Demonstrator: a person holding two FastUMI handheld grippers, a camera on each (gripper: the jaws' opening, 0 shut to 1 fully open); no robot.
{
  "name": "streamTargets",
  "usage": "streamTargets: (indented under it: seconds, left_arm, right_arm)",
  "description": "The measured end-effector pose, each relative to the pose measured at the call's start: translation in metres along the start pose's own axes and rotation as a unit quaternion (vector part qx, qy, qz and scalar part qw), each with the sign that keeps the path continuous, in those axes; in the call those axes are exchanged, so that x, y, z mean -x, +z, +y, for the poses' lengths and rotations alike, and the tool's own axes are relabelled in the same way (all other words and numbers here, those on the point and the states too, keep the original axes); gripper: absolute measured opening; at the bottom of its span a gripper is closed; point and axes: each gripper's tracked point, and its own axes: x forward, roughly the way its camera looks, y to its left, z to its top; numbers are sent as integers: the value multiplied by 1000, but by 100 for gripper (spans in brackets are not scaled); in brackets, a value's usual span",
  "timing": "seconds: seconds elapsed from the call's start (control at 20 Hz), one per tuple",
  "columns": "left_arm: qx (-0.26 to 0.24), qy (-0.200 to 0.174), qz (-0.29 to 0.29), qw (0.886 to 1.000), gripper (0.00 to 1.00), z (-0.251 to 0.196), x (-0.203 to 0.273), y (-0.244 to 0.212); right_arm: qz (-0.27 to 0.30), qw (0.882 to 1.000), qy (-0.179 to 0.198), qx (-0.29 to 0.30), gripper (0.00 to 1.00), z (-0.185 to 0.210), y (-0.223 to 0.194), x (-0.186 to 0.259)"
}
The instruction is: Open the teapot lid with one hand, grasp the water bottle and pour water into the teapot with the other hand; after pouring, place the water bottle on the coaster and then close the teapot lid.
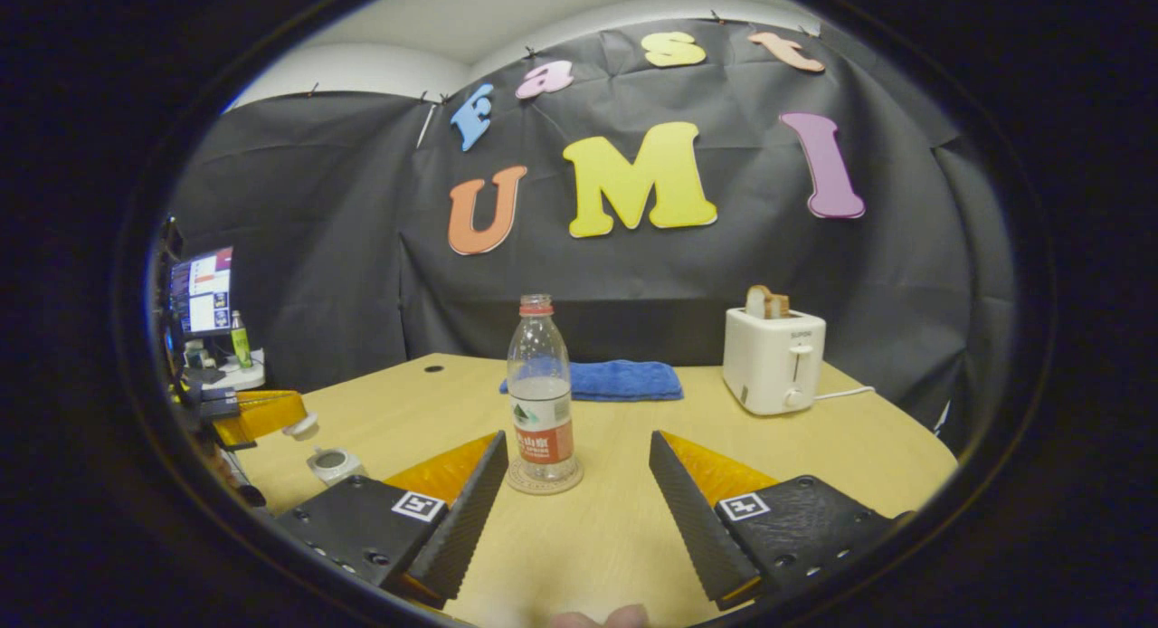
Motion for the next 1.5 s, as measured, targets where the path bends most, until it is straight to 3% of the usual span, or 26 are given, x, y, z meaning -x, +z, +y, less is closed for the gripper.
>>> streamTargets:
  seconds: [0.1,0.15,0.6,0.95,1.0,1.15,1.25,1.5]
  left_arm:
    - [6,-3,11,1000,7,-3,-4,-9]
    - [8,-5,17,1000,3,-3,-7,-12]
    - [17,-6,35,999,3,-6,-9,-26]
    - [27,-3,53,998,8,-10,-11,-36]
    - [27,3,50,998,12,-9,-9,-33]
    - [20,35,29,999,67,0,-3,-16]
    - [15,60,2,998,100,2,10,6]
    - [10,47,-67,997,100,-41,26,73]
  right_arm:
    - [-5,1000,-3,-3,93,-3,0,12]
    - [-7,1000,-5,-3,93,-6,1,16]
    - [0,999,-25,-20,93,-27,-11,25]
    - [-6,999,-28,-21,94,-28,-10,29]
    - [-6,999,-30,-23,94,-29,-10,30]
    - [-17,998,-48,-35,93,-36,-6,38]
    - [-26,996,-84,-28,92,-50,-3,46]
    - [-83,986,-144,-4,94,-63,27,80]
